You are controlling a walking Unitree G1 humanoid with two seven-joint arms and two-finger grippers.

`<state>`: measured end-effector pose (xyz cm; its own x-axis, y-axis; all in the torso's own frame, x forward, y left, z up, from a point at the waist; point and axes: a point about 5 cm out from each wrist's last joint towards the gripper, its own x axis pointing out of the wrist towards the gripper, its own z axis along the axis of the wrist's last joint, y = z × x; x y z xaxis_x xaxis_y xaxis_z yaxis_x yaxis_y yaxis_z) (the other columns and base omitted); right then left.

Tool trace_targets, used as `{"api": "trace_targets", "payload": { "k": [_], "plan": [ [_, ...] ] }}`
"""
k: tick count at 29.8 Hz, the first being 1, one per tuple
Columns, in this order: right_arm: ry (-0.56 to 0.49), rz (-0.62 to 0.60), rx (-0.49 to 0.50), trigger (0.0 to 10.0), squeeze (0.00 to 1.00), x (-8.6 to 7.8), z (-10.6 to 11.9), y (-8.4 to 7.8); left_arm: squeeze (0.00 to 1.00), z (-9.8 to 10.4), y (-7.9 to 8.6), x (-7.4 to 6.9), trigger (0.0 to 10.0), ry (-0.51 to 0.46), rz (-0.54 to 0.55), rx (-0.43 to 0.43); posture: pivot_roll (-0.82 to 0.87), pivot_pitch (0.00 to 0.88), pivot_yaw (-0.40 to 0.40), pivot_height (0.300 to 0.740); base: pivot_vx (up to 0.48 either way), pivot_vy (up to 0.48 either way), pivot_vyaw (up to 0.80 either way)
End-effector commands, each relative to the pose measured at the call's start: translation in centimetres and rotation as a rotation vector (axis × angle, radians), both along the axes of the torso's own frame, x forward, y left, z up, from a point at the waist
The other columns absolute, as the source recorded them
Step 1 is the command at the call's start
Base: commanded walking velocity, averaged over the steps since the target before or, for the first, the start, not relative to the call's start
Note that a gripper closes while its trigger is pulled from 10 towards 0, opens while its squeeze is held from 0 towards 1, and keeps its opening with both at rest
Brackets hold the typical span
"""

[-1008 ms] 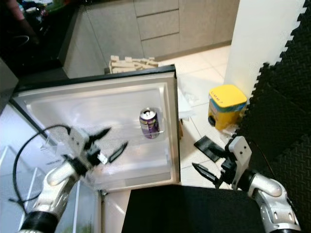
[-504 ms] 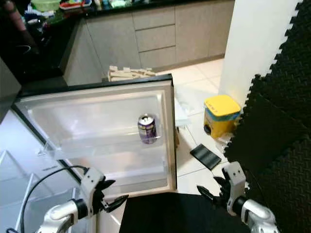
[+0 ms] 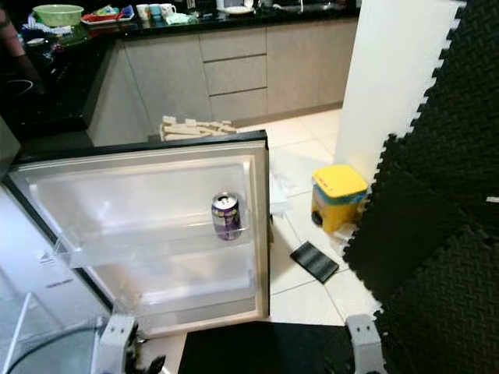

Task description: Restocking fridge

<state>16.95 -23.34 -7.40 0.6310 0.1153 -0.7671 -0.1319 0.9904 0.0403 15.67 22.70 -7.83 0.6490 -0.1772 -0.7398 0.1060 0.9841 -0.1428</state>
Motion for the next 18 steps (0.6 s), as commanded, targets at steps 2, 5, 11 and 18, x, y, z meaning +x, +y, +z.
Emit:
{"api": "trace_targets", "payload": {
  "k": [2, 5, 11, 18],
  "plan": [
    [0.065, -0.018, -0.051, 10.0, 0.00, -0.5, -0.6, 0.3, 0.00, -1.4, 0.0, -2.6, 10.0, 0.091, 0.173, 0.015, -0.08, 0.001, -0.041, 0.740, 0.000, 0.000, 0.00],
    [0.070, -0.015, -0.059, 10.0, 0.00, -0.4, -0.6, 0.3, 0.00, -1.6, -0.1, -3.2, 10.0, 0.111, 0.205, 0.013, -0.07, 0.005, -0.047, 0.740, 0.000, 0.000, 0.00],
    [0.084, 0.033, -0.111, 10.0, 0.00, 0.2, -0.6, 0.9, 0.00, -2.9, -1.5, -5.8, 10.0, 0.218, 0.263, 0.018, -0.06, 0.006, -0.054, 0.740, 0.000, 0.000, 0.00],
    [0.090, 0.022, -0.134, 10.0, 0.00, 0.1, -0.7, 0.9, 0.00, -2.7, -2.0, -4.9, 10.0, 0.208, 0.196, 0.033, -0.05, 0.000, -0.045, 0.740, 0.000, 0.000, 0.00]
  ]
}}
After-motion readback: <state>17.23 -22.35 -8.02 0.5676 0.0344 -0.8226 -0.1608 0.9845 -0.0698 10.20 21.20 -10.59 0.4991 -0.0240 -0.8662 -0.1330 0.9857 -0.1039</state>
